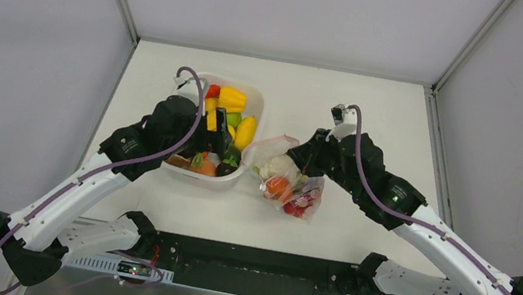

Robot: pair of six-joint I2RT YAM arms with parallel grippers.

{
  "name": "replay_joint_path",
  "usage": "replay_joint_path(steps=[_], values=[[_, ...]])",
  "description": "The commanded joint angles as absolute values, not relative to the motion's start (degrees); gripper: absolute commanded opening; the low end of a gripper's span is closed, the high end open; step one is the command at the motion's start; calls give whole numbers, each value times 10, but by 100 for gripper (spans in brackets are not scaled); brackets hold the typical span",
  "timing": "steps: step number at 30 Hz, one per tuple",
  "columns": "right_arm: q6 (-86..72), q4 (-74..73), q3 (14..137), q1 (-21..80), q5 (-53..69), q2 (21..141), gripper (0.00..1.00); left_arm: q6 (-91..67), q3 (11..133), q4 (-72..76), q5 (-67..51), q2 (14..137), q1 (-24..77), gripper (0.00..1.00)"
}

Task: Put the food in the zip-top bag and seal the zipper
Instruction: Pick up the fake vegetable from the bin.

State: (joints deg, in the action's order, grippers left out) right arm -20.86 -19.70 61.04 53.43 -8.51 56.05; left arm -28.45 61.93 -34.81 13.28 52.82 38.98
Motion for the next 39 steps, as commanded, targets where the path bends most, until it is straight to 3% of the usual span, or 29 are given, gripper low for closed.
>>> replay_joint_path(steps=[1,8,17,27,39], values=[[-199,-165,609,533,-91,560,5,-376,575,-441,303,466,382,99],[-190,-165,609,533,-95,562,5,-470,546,-505,420,403,380,99],[-191,-157,602,532,-95,563,6,-500,546,-543,416,432,378,98],[-193,-158,604,531,-97,565,6,-482,536,-487,384,497,357,80],[-195,-158,602,530,-95,564,6,-479,493,-447,354,493,334,62]])
